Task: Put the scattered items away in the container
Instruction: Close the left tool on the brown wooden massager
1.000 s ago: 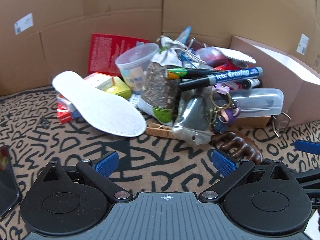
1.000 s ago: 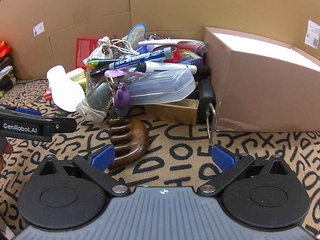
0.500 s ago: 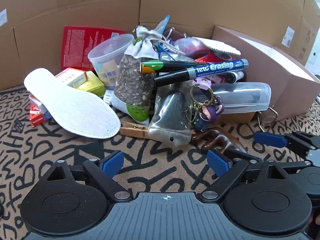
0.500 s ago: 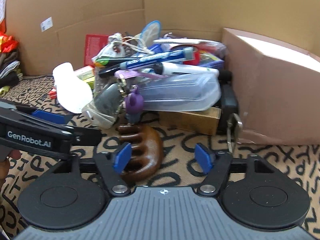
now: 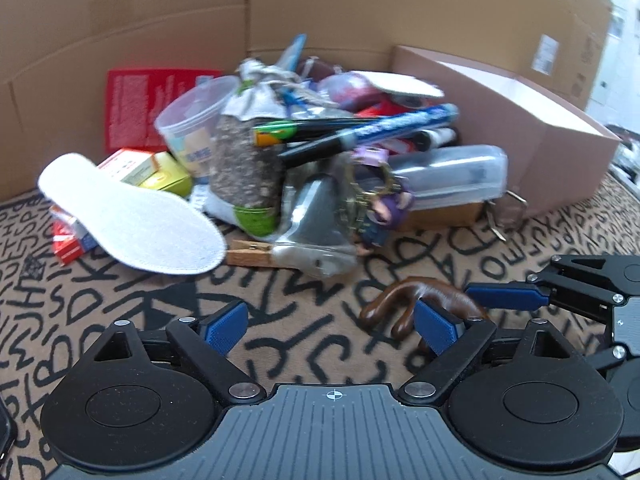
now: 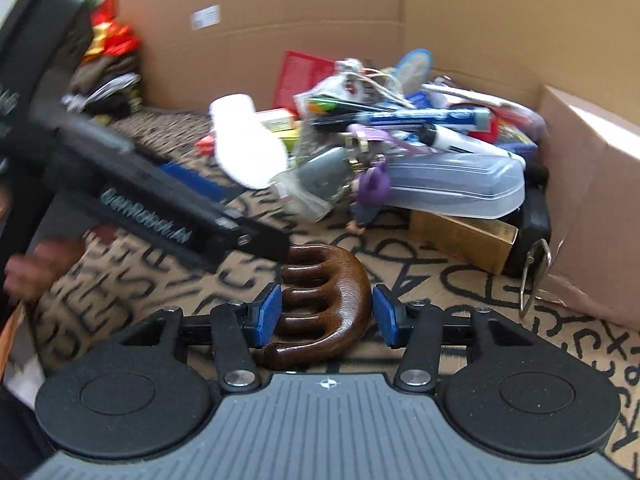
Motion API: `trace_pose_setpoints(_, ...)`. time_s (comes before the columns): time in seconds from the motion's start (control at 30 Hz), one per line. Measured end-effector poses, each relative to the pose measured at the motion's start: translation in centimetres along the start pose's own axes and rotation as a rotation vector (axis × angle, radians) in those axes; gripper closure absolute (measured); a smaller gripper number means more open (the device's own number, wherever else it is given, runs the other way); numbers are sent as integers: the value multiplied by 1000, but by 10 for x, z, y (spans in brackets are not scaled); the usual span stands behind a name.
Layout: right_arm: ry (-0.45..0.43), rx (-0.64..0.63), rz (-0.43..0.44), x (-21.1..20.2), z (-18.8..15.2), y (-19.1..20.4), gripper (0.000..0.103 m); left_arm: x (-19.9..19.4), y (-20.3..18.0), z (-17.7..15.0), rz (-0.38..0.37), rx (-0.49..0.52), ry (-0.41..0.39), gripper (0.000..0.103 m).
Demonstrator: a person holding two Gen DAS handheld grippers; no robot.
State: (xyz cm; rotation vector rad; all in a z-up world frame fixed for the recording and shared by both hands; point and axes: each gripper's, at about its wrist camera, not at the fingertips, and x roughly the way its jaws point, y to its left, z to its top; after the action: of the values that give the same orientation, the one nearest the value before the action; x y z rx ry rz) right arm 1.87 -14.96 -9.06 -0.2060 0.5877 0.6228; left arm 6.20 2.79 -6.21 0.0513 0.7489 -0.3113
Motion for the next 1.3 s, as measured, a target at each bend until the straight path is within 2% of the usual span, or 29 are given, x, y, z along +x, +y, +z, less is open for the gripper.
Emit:
trace_pose_setpoints(0.07,-4,-11,-11,-8,-5,3,47,1,-5,-1,-25,25,-3,7)
trace_pose_setpoints(0.17,-1,12,-45,-17,-10,2,38,8,-10,-1,-62,45,14,9)
trace_pose_setpoints(0.4,35,116,-131,-28,-21,-7,37,15,-15,-3,-120,59,53,39)
trace_pose_setpoints(0.53,44,158,-175,-32,-23,-9,38,8,-25,-9,-113,120,53,48)
trace_pose_setpoints(0.67,53,171,-201,-37,-22,-3,42,4,-33,-13,-101,155,53,52)
trace_pose_setpoints(0.87,47,195,-249,-48,-23,-6,49,-2,-35,-17,-103,137,57,56)
trace_pose_setpoints(0.97,56,220,-232,-45,-25,-9,56,-4,-38,-17,-117,135,57,73)
trace_pose_setpoints(1.0,54,221,-232,-44,-24,-9,60,-5,-40,-17,-124,137,57,84)
trace_pose_setpoints(1.03,52,222,-232,-44,-24,-8,63,-5,-41,-17,-130,141,56,89)
trace_pose_setpoints(1.17,51,241,-245,-41,-22,-6,69,-4,-44,-17,-131,141,58,86)
trace_pose_setpoints(1.2,51,246,-250,-40,-21,-6,69,-4,-44,-17,-133,135,60,78)
trace_pose_setpoints(1.3,49,250,-265,-39,-21,-4,70,-4,-43,-17,-126,124,60,71)
